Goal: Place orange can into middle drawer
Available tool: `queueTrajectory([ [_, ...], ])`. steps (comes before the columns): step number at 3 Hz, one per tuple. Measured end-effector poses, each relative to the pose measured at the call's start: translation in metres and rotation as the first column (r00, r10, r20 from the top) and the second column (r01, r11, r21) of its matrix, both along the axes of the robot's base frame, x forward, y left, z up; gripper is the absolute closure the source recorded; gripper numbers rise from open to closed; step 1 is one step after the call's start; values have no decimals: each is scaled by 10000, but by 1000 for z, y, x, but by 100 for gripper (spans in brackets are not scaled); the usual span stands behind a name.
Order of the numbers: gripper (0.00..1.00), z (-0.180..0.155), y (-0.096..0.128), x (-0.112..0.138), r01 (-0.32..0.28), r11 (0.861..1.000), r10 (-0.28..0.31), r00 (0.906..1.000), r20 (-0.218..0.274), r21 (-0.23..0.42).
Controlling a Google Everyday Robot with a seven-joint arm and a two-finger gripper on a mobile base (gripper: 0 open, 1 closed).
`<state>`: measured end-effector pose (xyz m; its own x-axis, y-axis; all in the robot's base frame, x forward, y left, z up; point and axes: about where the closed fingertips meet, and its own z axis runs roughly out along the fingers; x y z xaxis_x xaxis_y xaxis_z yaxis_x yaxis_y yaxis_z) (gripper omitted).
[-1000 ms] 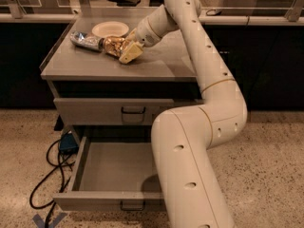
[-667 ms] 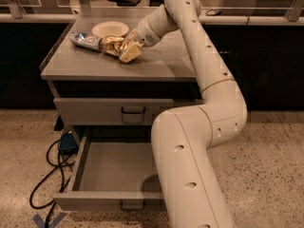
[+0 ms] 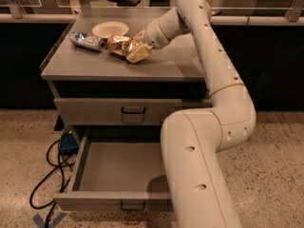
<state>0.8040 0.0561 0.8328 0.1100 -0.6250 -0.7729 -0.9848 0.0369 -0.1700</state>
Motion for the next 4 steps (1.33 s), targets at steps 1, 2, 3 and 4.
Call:
queueTrajectory([
  [1, 100, 36, -65, -14, 632, 9978, -636, 9978, 172, 206],
  [2, 100, 99, -168, -33, 2378, 9705, -2409, 9619, 1296, 386],
  [3, 100, 168, -239, -76, 3854, 9207, -3879, 8873, 2497, 607],
  [4, 100, 204, -250, -118, 4024, 9129, -4038, 8662, 2941, 683],
])
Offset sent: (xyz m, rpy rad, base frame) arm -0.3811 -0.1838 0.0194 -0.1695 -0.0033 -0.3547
